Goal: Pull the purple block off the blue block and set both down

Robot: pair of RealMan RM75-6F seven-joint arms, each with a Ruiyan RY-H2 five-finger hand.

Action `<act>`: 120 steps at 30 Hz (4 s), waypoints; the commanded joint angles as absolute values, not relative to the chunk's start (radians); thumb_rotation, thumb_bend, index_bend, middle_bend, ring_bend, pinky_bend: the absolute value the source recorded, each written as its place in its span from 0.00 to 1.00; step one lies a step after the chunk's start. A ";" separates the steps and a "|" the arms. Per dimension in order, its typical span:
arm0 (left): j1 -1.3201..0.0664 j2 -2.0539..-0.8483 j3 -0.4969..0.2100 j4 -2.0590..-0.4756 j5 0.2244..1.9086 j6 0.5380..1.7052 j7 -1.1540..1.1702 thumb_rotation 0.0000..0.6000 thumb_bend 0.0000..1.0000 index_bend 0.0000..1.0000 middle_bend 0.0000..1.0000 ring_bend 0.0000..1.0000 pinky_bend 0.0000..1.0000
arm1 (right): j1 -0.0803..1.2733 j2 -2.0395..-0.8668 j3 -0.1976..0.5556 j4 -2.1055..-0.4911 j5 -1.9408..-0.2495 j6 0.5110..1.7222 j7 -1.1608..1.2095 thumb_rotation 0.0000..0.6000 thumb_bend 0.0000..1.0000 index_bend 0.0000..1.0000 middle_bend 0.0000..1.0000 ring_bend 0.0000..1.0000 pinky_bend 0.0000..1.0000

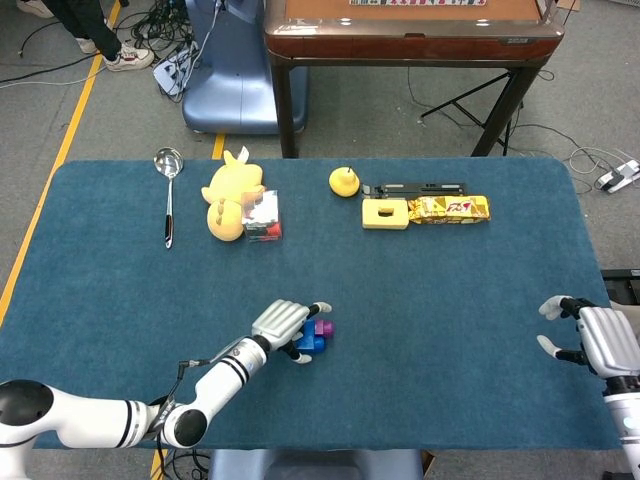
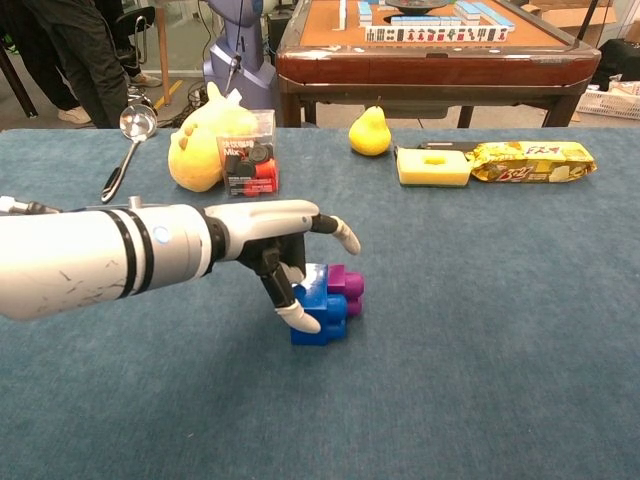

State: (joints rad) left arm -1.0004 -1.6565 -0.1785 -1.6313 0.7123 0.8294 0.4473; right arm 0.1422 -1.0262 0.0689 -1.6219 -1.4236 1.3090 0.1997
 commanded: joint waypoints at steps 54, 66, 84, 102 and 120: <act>-1.050 -1.686 -0.136 -1.606 0.606 0.946 0.577 1.00 0.00 0.43 1.00 1.00 1.00 | 0.149 -1.058 0.058 -1.584 -1.429 1.292 0.229 1.00 0.18 0.47 0.49 0.44 0.58; -1.038 -1.685 -0.140 -1.606 0.622 0.942 0.559 1.00 0.00 0.50 1.00 1.00 1.00 | 0.156 -1.068 0.061 -1.575 -1.430 1.286 0.238 1.00 0.18 0.47 0.49 0.44 0.58; -0.968 -1.673 -0.155 -1.626 0.712 0.960 0.441 1.00 0.00 0.59 1.00 1.00 1.00 | 0.170 -1.081 0.073 -1.569 -1.430 1.284 0.247 1.00 0.18 0.47 0.51 0.46 0.67; -0.892 -1.605 -0.263 -1.747 0.682 0.989 0.271 1.00 0.02 0.62 1.00 1.00 1.00 | 0.301 -1.043 0.186 -1.698 -1.396 1.199 0.266 1.00 0.14 0.47 0.99 1.00 1.00; -0.895 -1.677 -0.389 -1.690 0.741 1.087 0.164 1.00 0.03 0.62 1.00 1.00 1.00 | 0.544 -1.015 0.336 -1.806 -1.226 0.962 0.228 1.00 0.14 0.47 1.00 1.00 1.00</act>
